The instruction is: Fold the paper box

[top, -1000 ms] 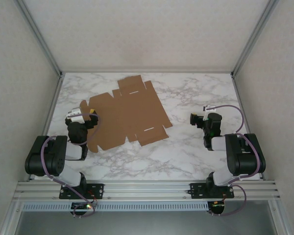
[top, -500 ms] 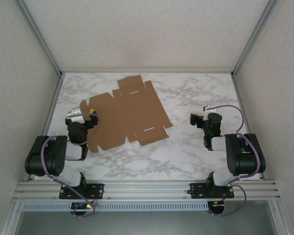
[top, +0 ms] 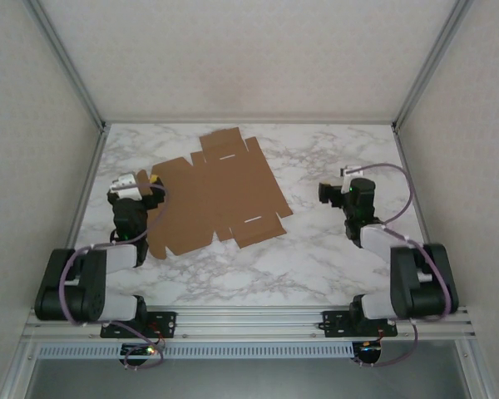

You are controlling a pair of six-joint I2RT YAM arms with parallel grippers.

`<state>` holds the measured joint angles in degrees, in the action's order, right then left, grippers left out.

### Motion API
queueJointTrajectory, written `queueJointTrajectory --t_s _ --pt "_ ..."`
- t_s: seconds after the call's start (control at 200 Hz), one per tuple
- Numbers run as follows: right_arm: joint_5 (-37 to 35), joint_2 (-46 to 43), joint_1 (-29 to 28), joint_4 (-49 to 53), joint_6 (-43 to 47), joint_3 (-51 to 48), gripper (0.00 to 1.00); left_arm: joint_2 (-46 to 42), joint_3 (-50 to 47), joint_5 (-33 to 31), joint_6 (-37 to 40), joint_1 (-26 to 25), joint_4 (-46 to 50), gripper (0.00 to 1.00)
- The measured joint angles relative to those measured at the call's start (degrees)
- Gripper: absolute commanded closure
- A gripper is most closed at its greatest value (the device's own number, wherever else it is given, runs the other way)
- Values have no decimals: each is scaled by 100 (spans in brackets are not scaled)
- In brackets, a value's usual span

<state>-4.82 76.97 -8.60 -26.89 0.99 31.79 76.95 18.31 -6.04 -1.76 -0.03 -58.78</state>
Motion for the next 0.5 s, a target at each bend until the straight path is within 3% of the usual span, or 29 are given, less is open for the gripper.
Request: queueJointTrajectory --t_s 0.155,0.26,0.355,0.431,0.501 --pt "-258 -1174 -1156 1156 151 1292 1 -815 986 -186 442 -1178 828 0" --pt "-625 -1410 -2107 2516 81 2715 1 -1106 2079 -358 660 -2549 1849 0" --pt "-1088 -1384 -2503 3928 -479 4120 1 -1139 3272 -815 402 -3539 3038 0" --pt "-1488 -1388 -2428 4979 -1296 4990 1 -1102 4277 -994 -170 -3738 4310 0" --pt "-1427 -1587 -2210 5431 -1753 5141 1 -1067 4872 -1187 -767 -3637 5104 0"
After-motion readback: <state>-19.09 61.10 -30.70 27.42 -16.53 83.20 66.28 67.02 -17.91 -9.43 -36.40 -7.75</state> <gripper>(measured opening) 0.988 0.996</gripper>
